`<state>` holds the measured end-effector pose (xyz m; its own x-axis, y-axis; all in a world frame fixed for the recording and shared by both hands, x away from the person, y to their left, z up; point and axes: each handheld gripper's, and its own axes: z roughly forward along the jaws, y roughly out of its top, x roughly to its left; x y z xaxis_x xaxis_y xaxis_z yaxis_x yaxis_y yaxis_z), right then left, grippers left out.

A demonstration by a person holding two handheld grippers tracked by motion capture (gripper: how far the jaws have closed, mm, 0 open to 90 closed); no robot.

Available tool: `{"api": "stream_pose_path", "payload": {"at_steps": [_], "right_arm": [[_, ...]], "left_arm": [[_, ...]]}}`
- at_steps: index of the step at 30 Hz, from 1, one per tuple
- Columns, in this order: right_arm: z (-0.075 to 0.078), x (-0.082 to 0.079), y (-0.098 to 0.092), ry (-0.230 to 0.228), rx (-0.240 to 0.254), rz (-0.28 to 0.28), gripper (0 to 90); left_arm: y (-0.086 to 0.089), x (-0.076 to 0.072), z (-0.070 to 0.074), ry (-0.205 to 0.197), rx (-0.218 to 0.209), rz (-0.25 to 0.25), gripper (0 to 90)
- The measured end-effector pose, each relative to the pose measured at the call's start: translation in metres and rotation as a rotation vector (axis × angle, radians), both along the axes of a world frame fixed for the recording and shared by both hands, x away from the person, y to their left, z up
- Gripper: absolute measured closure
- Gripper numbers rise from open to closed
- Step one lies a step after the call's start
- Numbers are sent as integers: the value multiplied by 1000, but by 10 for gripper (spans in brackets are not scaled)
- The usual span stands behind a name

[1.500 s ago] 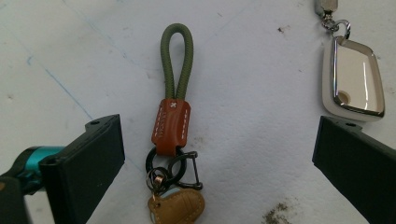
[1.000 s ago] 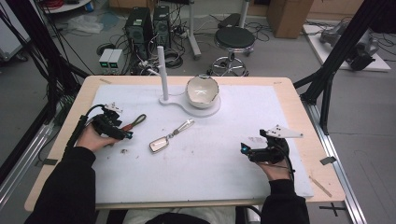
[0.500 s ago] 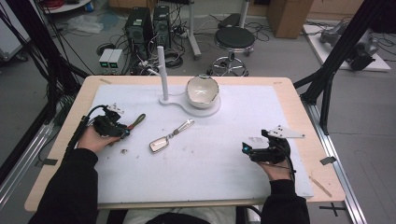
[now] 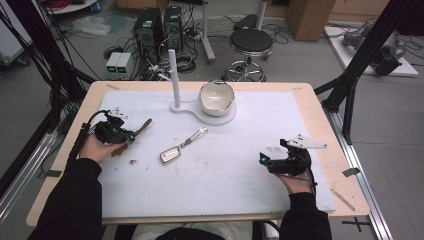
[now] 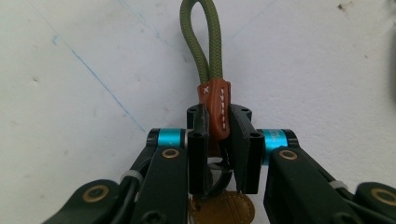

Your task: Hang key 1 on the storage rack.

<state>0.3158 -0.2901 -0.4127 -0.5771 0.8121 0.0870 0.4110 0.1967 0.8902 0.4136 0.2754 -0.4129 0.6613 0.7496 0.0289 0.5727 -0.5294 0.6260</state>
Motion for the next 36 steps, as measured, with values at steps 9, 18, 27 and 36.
{"api": "stream_pose_path", "payload": {"at_steps": [9,18,27,36], "right_arm": [[0,0,0,-2,1,3,6],[0,-2,1,-5,-3,0,6],[-1,-3,-1,-3,2,-2,6],[-2,-3,-2,-4,-12,-7,6]], "left_arm": [[12,0,18,-25,-15,30,781],[12,7,62,-98,-14,37,780],[5,15,91,-158,-35,44,780],[-3,27,107,-179,-41,24,780]]}}
